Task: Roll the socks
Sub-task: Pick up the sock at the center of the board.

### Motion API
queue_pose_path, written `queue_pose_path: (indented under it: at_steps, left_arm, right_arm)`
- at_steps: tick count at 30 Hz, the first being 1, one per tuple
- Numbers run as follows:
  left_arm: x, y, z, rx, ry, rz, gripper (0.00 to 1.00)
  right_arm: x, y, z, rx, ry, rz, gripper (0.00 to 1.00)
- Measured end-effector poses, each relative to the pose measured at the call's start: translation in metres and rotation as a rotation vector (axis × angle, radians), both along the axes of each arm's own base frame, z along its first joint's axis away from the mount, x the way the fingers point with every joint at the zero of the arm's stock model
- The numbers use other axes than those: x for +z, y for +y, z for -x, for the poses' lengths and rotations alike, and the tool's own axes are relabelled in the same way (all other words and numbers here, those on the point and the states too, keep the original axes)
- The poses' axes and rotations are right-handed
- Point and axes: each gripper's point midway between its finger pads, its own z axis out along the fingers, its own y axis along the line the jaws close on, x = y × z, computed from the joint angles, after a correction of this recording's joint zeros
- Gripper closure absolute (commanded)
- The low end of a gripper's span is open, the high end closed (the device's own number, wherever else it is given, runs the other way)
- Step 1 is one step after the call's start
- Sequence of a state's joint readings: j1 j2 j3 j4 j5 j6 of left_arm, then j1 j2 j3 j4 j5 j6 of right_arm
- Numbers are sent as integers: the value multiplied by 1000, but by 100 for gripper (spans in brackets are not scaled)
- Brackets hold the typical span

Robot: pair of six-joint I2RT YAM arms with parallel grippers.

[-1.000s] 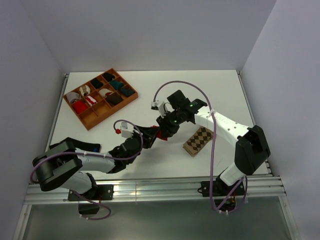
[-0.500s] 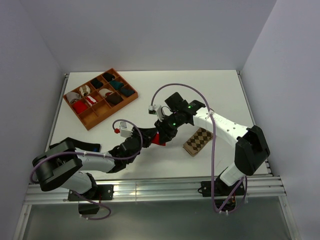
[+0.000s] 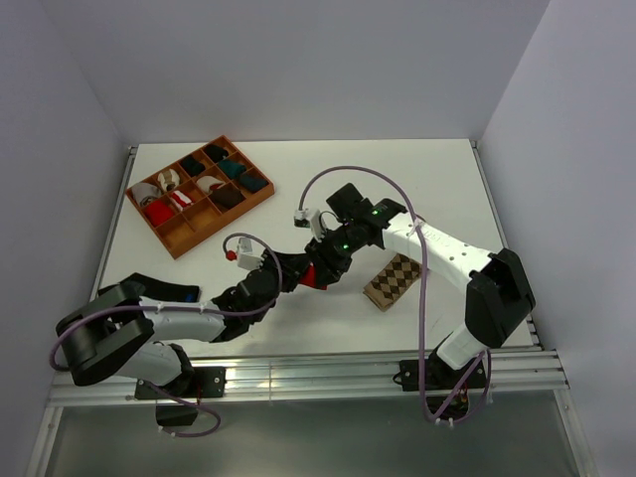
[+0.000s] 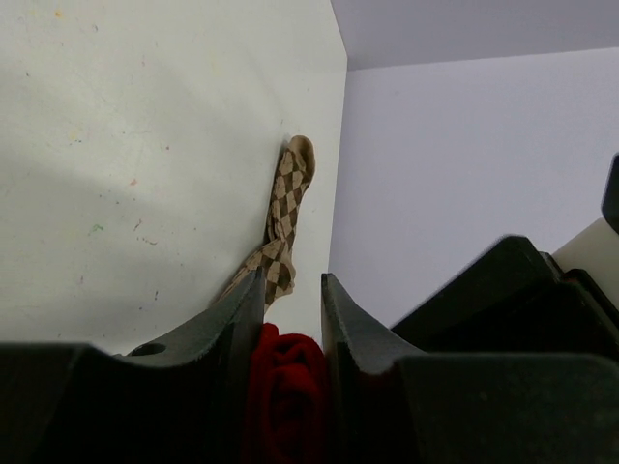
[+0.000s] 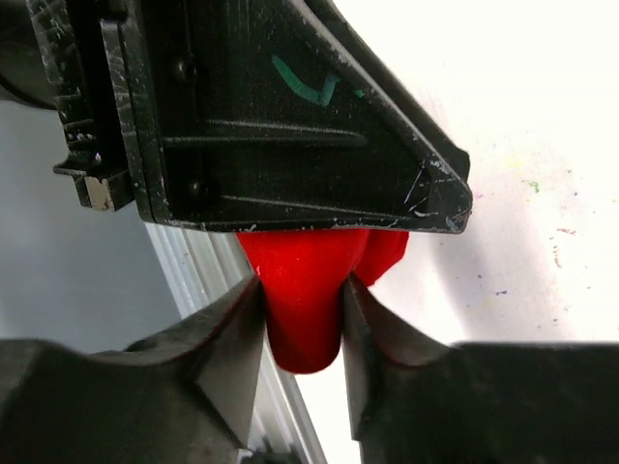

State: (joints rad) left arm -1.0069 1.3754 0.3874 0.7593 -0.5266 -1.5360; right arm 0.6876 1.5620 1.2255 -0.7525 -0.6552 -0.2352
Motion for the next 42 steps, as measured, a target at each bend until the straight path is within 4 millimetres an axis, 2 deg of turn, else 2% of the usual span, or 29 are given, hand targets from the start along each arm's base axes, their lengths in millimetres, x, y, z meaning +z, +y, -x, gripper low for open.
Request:
queue_pose_path:
  at_steps: [1,3,6,10,11,12,15,19,23,28,36,40,42]
  left_arm:
    - [1,0,0,-5,-7,-3,100]
    - [2,4,-1,-5,-20,-9,100]
    - [1,15,1,-8,-43,-5,100]
    - [4,30,2,-27,-90,-8,100]
    - [7,32,2,-38,-110,-10,100]
    - [11,32,1,-47,-125,-7,100]
    - [30,27,3,-97,-199,15,100]
    - [46,19,7,-168,-262,35,100]
    - [60,8,8,-222,-306,70,100]
    - [64,-3,11,-276,-325,91,100]
    - [73,-14,11,-313,-356,117,100]
    - [80,-17,11,-320,-373,130,100]
    - [82,-18,11,-322,-377,131,100]
  right_arm:
    - [1,0,1,3,2,0,43]
    - [6,-1,2,16,8,-9,36]
    - [23,-2,-1,37,18,-44,30]
    - [47,-6,-14,40,48,-107,26]
    - [51,-6,-16,44,63,-121,25]
    - [52,-7,-18,47,83,-133,16]
    - [49,-8,-16,66,161,-144,13]
    - [44,-7,-7,96,246,-152,12]
    - [50,-5,-3,106,268,-174,10]
    - [58,-2,-2,118,279,-207,9]
    - [56,1,1,121,328,-221,9]
    - [57,2,1,123,333,-229,13]
    - [58,3,2,123,341,-236,22]
